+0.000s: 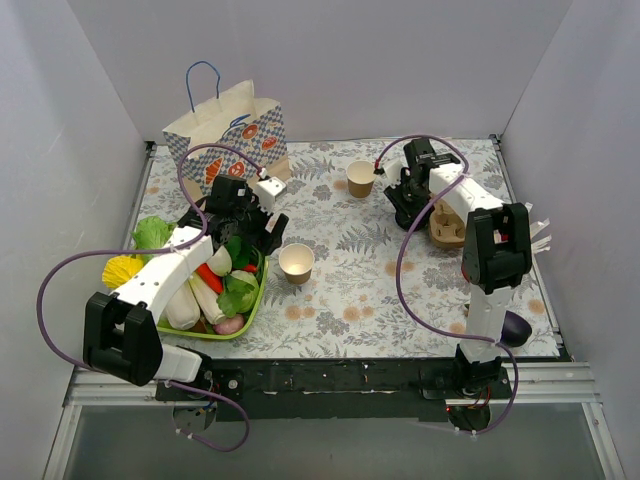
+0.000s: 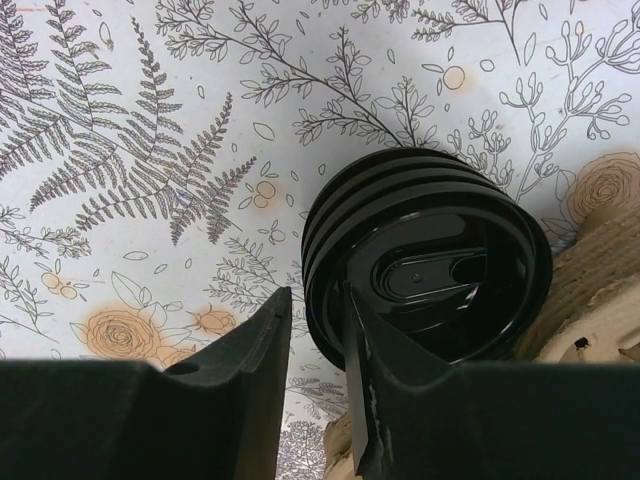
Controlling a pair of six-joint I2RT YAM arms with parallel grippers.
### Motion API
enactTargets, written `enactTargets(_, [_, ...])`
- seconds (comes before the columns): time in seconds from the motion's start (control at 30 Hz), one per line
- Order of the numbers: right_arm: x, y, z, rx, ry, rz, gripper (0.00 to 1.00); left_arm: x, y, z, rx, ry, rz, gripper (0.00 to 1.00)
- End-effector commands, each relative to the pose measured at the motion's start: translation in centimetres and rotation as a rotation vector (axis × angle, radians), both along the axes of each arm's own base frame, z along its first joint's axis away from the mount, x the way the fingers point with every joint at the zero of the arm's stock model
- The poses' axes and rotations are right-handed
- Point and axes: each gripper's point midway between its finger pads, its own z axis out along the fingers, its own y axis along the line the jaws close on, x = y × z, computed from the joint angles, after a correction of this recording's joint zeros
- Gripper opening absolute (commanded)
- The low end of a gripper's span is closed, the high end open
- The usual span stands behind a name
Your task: Pack the takeout coffee
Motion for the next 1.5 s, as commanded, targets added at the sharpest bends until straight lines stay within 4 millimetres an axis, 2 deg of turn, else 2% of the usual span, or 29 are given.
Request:
enactTargets(0.0, [1.3,0.6,1.4,0.025,-0.04,0.019,0.33,0.8,0.4,1.1,0.015,-0.043,0.01,0.82])
enactTargets(0.2, [1.6,0.8,2.1,0.033,-0.049,0.02,0.18,0.7,0.6,0.8,0.034,-0.053,-0.006,0.83])
enactTargets(0.57, [0.9,0.7,4.2,0.046,-0.063,0.014,0.09,-1.3,-0.3,-0.3,0.012,-0.001,-0.114,0.82])
enactTargets(0.63, [0.8,1.0,5.0,0.063,-0.071,0.014,0.08,-1.7,-0.2,-0.5,0.025,0.009,-0.141,0.82])
enactTargets(0.73, [0.1,2.6,7.4,0.157,-0.069,0.051,0.07,-2.0,0.0,-1.1,0.043,0.027,-0.146,0.82])
enactTargets(0.77, [-0.5,3.7,8.6,0.222,-0.072,0.082,0.06,-2.0,0.1,-1.2,0.049,0.025,-0.152,0.81])
enactTargets(0.83, [-1.4,4.7,9.6,0.283,-0.063,0.11,0.06,-2.2,0.0,-1.6,0.055,0.03,-0.168,0.8])
enactTargets(0.87, [-1.9,5.5,10.8,0.33,-0.073,0.134,0.06,-2.2,0.0,-1.8,0.058,0.031,-0.175,0.8])
enactTargets(0.97, [-2.9,6.5,12.2,0.381,-0.08,0.166,0.05,-1.8,0.1,-2.3,0.078,0.04,-0.173,0.79])
enactTargets(1.1, [-3.8,7.4,13.3,0.412,-0.09,0.197,0.01,-1.8,0.3,-3.1,0.11,0.068,-0.188,0.78])
enactTargets(1.33, [-5.3,8.3,14.9,0.475,-0.084,0.24,0.01,-2.4,-0.1,-3.8,0.103,0.116,-0.23,0.76])
enactTargets(1.47, [-7.1,9.1,16.3,0.546,-0.068,0.292,0.01,-2.8,-1.2,-3.7,0.061,0.139,-0.25,0.75])
